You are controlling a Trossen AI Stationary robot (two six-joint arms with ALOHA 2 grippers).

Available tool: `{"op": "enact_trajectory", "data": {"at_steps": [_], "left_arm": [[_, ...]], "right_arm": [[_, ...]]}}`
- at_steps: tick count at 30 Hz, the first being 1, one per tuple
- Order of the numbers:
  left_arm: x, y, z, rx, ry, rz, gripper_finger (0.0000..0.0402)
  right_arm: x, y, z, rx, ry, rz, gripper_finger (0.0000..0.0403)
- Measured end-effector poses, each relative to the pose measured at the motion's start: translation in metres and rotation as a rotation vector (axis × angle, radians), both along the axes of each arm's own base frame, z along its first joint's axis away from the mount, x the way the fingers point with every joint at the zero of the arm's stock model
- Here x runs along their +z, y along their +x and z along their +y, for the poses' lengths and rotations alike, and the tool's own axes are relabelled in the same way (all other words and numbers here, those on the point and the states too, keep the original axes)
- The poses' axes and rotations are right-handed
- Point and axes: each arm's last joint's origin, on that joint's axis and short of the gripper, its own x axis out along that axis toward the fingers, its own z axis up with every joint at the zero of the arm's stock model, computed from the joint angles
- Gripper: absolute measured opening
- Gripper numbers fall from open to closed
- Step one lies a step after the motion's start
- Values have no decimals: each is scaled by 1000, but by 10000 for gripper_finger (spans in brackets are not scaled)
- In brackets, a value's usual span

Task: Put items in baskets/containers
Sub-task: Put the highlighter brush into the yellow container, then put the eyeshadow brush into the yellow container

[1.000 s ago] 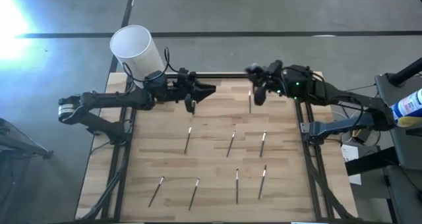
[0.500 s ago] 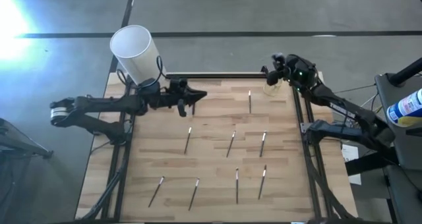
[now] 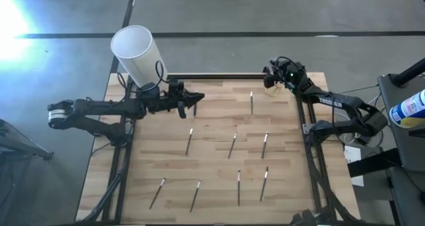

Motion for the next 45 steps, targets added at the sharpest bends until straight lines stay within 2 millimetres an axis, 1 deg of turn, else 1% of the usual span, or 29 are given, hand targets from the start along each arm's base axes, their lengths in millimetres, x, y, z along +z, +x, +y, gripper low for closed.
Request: {"op": "enact_trajectory", "data": {"at_steps": [2, 5, 9, 14, 18, 21, 24, 32, 35, 38, 41, 45], "left_arm": [[0, 0, 0, 0, 0, 0, 0], [0, 0, 0, 1, 0, 0, 0], [0, 0, 0, 2, -1, 0, 0], [0, 0, 0, 2, -4, -1, 0], [0, 0, 0, 1, -4, 1, 0], [-1, 0, 0, 2, -5, 5, 0], [-1, 0, 0, 2, -3, 9, 0], [-1, 0, 0, 2, 1, 9, 0], [-1, 0, 0, 3, 0, 14, 0], [-4, 0, 1, 5, -6, 41, 0], [-8, 0, 1, 9, -18, 86, 0], [-15, 0, 2, 10, -28, 126, 0]], "right_arm": [[-6, 2, -3, 4, 16, 28, 34], [-10, 6, -8, 12, 23, 60, 36], [-17, 8, -11, 2, 63, 61, 44], [-17, 8, -11, -13, 79, 37, 49], [-11, 6, -9, -9, 63, 36, 51], [-9, 4, -5, -9, 82, 49, 56], [-8, 1, -2, -10, 103, 61, 73], [-4, -4, 5, -43, 175, 26, 142], [8, -4, 7, -47, 198, 17, 152], [27, -5, 13, -52, 240, 15, 143], [52, -3, 22, -29, 244, 2, 115], [81, 1, 41, 31, 227, -47, 61]]}}
